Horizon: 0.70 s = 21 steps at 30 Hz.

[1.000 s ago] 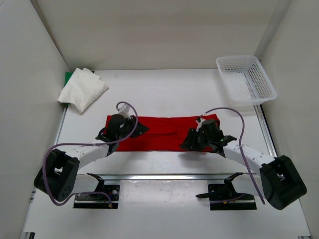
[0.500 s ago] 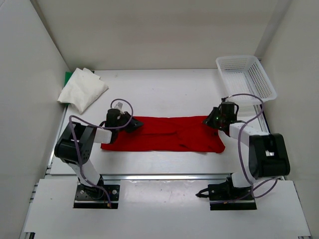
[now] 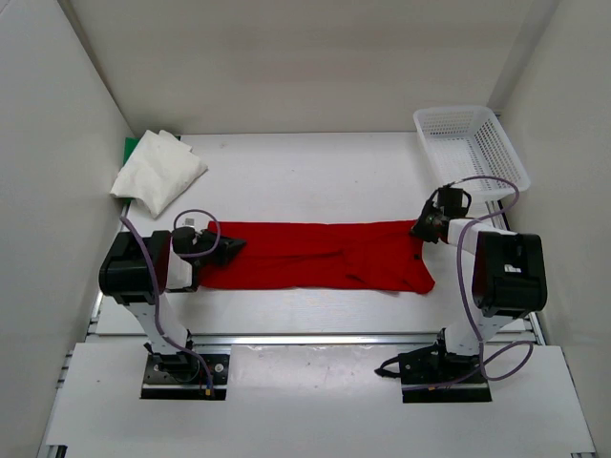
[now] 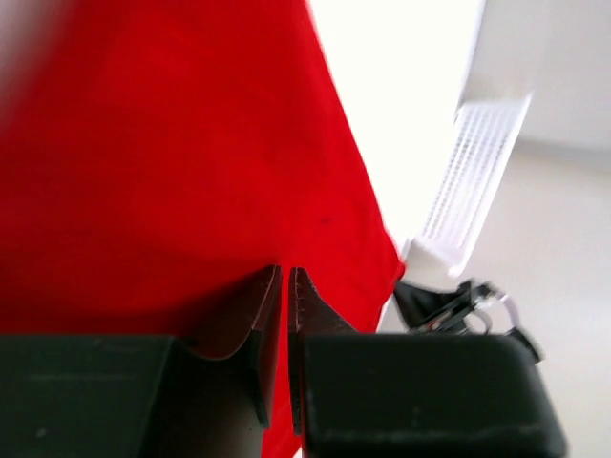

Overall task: Fold and stack the t-shirts
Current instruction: Fold the other side of the tshirt into a rectangle

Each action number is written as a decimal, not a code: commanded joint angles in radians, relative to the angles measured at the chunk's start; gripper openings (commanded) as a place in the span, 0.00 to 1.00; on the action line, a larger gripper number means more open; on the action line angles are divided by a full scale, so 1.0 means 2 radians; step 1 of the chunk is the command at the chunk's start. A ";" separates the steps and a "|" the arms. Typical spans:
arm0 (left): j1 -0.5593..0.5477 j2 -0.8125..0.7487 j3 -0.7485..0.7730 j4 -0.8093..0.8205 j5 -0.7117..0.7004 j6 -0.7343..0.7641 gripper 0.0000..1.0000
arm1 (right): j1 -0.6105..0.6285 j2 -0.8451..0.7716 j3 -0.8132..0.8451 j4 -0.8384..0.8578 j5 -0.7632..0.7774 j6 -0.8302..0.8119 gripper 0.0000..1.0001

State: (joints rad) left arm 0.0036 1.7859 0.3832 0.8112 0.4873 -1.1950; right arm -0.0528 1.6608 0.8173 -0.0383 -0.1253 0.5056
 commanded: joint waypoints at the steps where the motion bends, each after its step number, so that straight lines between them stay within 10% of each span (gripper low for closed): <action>1: 0.024 -0.021 -0.017 0.042 0.005 -0.027 0.19 | -0.026 -0.007 0.012 -0.030 0.017 -0.017 0.00; 10: -0.024 -0.175 0.018 -0.065 -0.033 0.028 0.23 | 0.057 -0.098 0.035 -0.057 0.028 -0.037 0.29; 15: -0.120 -0.270 0.076 -0.209 -0.119 0.175 0.26 | 0.138 -0.095 -0.013 -0.035 -0.003 -0.017 0.13; 21: -0.142 -0.292 0.045 -0.210 -0.050 0.162 0.27 | 0.168 0.012 0.018 -0.019 -0.025 -0.009 0.04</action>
State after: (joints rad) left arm -0.2802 1.2030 0.5232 0.4763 0.3454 -0.9123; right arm 0.2905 1.5814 0.7982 -0.0982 -0.1635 0.4797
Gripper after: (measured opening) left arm 0.273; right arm 0.048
